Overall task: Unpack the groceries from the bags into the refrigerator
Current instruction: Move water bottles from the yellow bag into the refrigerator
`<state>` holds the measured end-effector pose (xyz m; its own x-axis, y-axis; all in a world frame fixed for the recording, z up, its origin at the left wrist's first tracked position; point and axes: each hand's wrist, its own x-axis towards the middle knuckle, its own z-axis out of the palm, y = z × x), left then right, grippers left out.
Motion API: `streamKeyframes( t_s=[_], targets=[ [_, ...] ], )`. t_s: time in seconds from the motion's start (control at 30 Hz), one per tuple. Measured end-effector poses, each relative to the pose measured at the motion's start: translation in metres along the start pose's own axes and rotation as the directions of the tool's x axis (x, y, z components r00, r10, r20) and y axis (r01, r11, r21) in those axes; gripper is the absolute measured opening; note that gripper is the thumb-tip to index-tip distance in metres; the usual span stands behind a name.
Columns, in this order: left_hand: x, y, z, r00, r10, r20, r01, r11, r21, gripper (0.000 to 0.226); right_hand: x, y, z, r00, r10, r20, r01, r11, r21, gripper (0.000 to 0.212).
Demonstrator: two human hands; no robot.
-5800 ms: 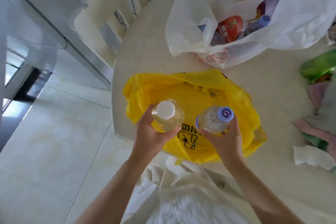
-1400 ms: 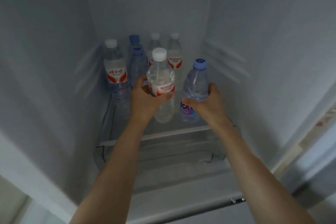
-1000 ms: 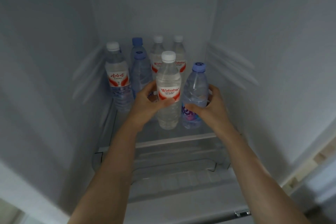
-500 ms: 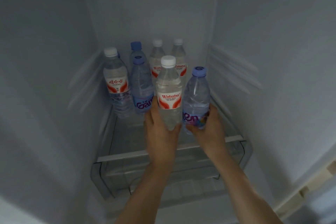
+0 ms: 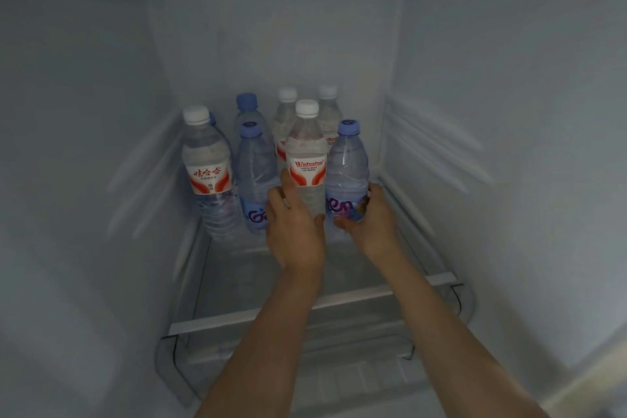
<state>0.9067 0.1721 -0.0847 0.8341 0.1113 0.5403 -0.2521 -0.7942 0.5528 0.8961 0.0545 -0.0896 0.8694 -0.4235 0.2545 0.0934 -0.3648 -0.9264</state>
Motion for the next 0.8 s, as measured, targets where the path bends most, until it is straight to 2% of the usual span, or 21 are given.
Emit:
streamKeyframes(
  t_s=[0.37, 0.5, 0.7, 0.8],
  targets=[
    [0.006, 0.000, 0.025, 0.993, -0.049, -0.111, 0.055, 0.997, 0.056, 0.109, 0.020, 0.000, 0.014, 0.999, -0.034, -0.026, 0.032, 0.997, -0.068, 0.068],
    [0.004, 0.001, 0.030, 0.993, -0.060, -0.096, 0.061, 0.998, 0.007, 0.112, 0.021, 0.002, 0.015, 0.998, -0.054, -0.026, 0.052, 0.997, -0.060, 0.072],
    [0.007, 0.001, 0.033, 0.989, -0.097, -0.112, 0.105, 0.992, 0.070, 0.109, 0.020, 0.007, 0.020, 0.996, -0.073, -0.046, 0.069, 0.994, -0.086, 0.078],
    [0.003, 0.000, 0.028, 0.996, -0.070, -0.051, 0.073, 0.996, 0.046, 0.110, 0.021, 0.012, 0.023, 0.996, -0.069, -0.050, 0.061, 0.988, -0.144, 0.074]
  ],
)
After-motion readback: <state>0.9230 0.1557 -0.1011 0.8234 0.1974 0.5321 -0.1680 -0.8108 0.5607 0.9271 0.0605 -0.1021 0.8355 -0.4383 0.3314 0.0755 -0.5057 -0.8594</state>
